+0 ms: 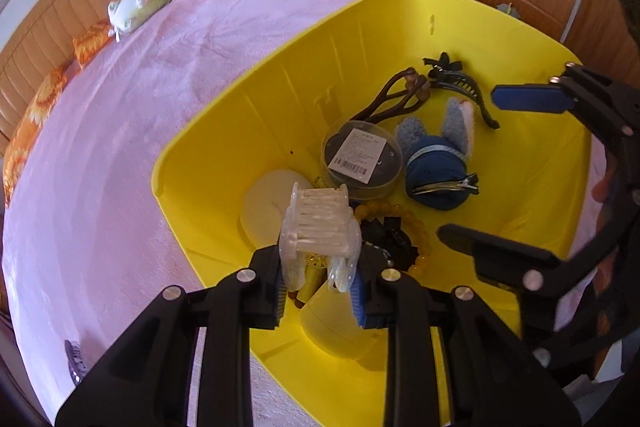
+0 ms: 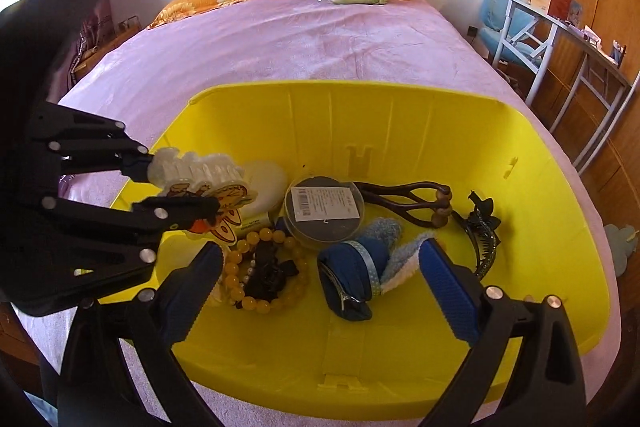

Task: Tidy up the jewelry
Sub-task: 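Lower the claw clip into the bin and open the left tool, then withdraw both tools from the bin toward the purple brush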

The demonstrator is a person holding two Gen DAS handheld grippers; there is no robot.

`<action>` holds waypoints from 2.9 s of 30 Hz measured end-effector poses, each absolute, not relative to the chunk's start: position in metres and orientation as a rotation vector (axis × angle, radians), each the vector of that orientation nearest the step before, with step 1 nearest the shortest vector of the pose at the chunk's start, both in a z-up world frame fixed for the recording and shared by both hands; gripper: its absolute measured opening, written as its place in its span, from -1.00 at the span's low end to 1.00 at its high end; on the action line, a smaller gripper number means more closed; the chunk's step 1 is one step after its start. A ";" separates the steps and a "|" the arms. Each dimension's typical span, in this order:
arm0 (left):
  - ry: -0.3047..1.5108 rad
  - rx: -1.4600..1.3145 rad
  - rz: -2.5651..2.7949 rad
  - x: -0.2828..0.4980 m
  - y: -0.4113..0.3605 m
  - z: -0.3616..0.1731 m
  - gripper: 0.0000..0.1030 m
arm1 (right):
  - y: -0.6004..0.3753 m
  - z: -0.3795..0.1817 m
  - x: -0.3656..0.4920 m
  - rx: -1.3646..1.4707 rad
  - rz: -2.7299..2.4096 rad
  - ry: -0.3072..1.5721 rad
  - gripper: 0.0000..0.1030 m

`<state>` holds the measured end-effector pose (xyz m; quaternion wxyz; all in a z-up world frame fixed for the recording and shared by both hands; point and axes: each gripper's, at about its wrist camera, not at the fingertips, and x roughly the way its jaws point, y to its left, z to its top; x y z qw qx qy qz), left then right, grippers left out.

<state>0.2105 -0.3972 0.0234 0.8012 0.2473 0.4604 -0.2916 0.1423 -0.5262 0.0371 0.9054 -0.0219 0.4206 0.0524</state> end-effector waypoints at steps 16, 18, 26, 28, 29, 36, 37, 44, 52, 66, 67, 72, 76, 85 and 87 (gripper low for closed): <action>1.077 0.522 -0.599 0.224 -0.400 0.007 -0.46 | -0.524 0.037 0.142 -0.034 0.109 0.879 0.92; 1.063 0.517 -0.598 0.223 -0.400 0.010 -0.13 | -0.525 0.037 0.142 -0.034 0.109 0.876 0.92; 1.014 0.498 -0.545 0.224 -0.391 0.023 0.41 | -0.531 0.040 0.139 -0.009 0.089 0.865 0.93; 0.993 0.513 -0.541 0.221 -0.390 0.026 0.51 | -0.531 0.040 0.138 -0.006 0.087 0.866 0.93; 0.986 0.515 -0.546 0.219 -0.390 0.027 0.57 | -0.531 0.040 0.137 -0.001 0.088 0.866 0.93; 0.855 0.554 -0.496 0.196 -0.378 0.046 0.84 | -0.527 0.048 0.126 0.000 0.090 0.831 0.93; 0.836 0.546 -0.488 0.193 -0.374 0.050 0.85 | -0.526 0.050 0.124 0.000 0.091 0.822 0.93; 0.778 0.408 -0.467 0.175 -0.333 0.068 0.85 | -0.514 0.064 0.110 0.002 0.114 0.772 0.93; 0.784 0.280 -0.427 0.146 -0.273 0.061 0.85 | -0.481 0.073 0.096 -0.005 0.180 0.744 0.93; 0.783 -0.035 -0.117 0.112 -0.105 0.023 0.85 | -0.339 0.071 0.088 0.011 0.564 0.760 0.93; 0.787 -0.064 -0.098 0.111 -0.091 0.020 0.85 | -0.324 0.066 0.092 -0.004 0.572 0.778 0.93; 0.757 -0.153 -0.017 0.097 -0.029 0.009 0.85 | -0.257 0.039 0.111 -0.012 0.598 0.855 0.93; 0.746 -0.203 0.005 0.089 0.002 0.001 0.85 | -0.209 0.025 0.125 0.001 0.625 0.882 0.93; 0.744 -0.254 -0.025 0.085 0.039 -0.021 0.85 | -0.123 0.011 0.186 -0.032 0.621 0.861 0.93; 0.747 -0.257 -0.051 0.088 0.040 -0.023 0.85 | -0.111 0.000 0.205 -0.029 0.597 0.896 0.93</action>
